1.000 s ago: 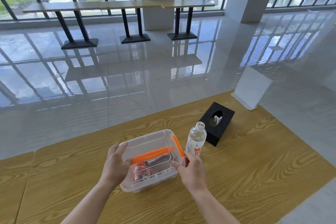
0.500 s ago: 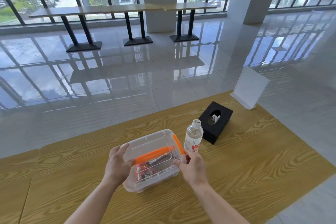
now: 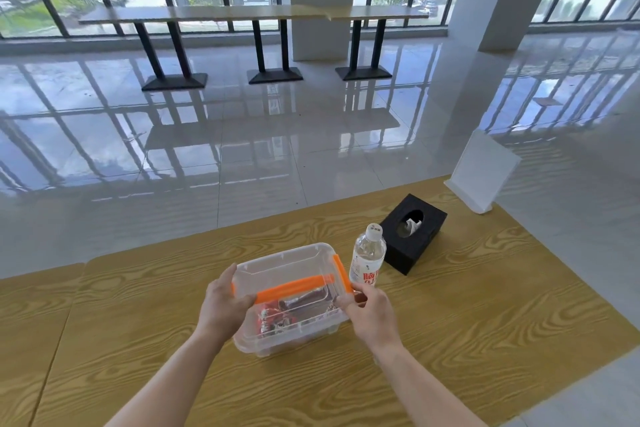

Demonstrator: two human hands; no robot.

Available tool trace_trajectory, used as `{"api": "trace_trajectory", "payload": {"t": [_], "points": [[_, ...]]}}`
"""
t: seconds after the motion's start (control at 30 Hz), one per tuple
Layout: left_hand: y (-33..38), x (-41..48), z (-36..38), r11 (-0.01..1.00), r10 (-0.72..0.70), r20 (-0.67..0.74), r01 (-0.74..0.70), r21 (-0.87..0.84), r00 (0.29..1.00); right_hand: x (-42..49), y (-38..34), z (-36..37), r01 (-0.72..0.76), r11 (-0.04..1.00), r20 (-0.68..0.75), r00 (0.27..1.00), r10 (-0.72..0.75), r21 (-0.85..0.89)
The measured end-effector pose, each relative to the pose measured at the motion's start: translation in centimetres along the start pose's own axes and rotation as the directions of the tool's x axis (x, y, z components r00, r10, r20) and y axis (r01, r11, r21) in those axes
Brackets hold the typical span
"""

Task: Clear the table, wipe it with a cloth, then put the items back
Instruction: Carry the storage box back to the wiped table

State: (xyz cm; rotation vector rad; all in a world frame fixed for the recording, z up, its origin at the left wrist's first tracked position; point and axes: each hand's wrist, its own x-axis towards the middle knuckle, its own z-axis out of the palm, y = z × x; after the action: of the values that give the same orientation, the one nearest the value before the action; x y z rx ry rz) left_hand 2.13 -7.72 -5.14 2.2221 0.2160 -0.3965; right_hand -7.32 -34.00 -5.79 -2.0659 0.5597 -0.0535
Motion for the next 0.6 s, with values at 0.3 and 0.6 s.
{"api": "trace_trajectory", "payload": {"t": [0.3,0.6], "points": [[1.4,-1.8,-0.2,0.991,-0.131,-0.069,0.132,-0.003,0.989,0.5,-1.2,0.1,-0.046,0.942,0.005,0.999,0.047,0.333],[1.3,-2.9,-1.4,0.935,-0.183,-0.164,0.224,0.275,0.969,0.2,-2.2,2.4,-0.161,0.916,0.104,0.986,0.132,0.366]]}}
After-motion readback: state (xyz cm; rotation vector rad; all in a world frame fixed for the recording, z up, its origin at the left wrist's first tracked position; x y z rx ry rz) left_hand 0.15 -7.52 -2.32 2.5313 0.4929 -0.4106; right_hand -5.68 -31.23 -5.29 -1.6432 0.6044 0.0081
